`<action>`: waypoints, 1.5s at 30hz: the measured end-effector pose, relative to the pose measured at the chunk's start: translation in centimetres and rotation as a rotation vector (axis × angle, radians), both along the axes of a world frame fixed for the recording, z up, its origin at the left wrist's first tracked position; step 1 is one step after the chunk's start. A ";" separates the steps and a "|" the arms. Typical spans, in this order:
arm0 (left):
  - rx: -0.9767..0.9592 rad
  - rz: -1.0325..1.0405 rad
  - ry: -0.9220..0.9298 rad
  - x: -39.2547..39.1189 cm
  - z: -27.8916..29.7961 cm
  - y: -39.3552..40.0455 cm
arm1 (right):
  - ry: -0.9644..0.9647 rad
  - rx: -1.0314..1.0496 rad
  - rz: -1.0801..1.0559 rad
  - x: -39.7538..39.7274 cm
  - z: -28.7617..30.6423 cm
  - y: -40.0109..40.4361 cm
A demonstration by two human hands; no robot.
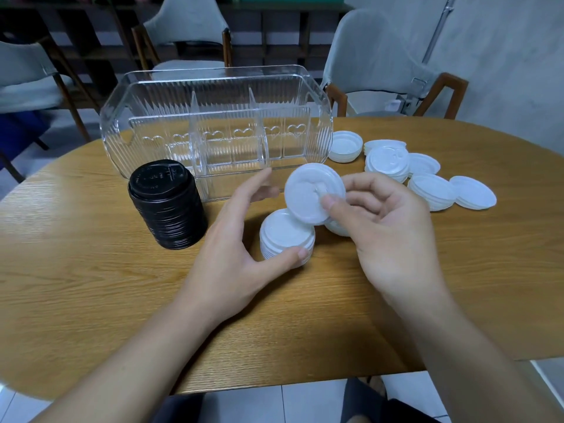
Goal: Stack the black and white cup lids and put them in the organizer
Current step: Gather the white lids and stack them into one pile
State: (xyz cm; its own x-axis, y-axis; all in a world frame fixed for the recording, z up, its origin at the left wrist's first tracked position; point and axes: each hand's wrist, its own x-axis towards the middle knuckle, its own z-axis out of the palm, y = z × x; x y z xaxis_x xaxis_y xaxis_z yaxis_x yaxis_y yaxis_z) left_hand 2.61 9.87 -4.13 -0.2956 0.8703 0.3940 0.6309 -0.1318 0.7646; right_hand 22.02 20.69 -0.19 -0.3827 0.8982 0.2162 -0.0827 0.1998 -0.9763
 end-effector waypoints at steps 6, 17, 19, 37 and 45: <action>0.114 -0.003 -0.020 0.3 0.1 -0.2 | 0.070 -0.118 0.156 -1.1 -0.4 -1.0; 0.154 -0.051 -0.183 0.1 -0.4 0.0 | -0.222 0.248 0.258 0.6 -0.3 0.4; 0.139 -0.065 -0.175 0.0 -0.4 0.0 | -0.244 0.261 0.307 0.7 -0.4 0.7; -0.197 -0.015 0.009 -0.3 -0.7 0.4 | -0.561 0.432 0.114 -0.9 -1.8 -0.7; -0.244 -0.016 0.016 -0.6 -0.8 0.2 | -0.580 0.375 0.193 -0.8 -1.8 -0.3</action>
State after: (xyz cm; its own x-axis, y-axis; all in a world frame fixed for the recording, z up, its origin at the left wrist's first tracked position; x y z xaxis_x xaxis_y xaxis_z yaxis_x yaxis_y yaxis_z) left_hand 2.04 10.09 -4.98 -0.2762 0.9448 0.1762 0.6422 0.0451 0.7652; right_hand 21.22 20.37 -1.96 -0.6741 0.7080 0.2107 0.3612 0.5647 -0.7420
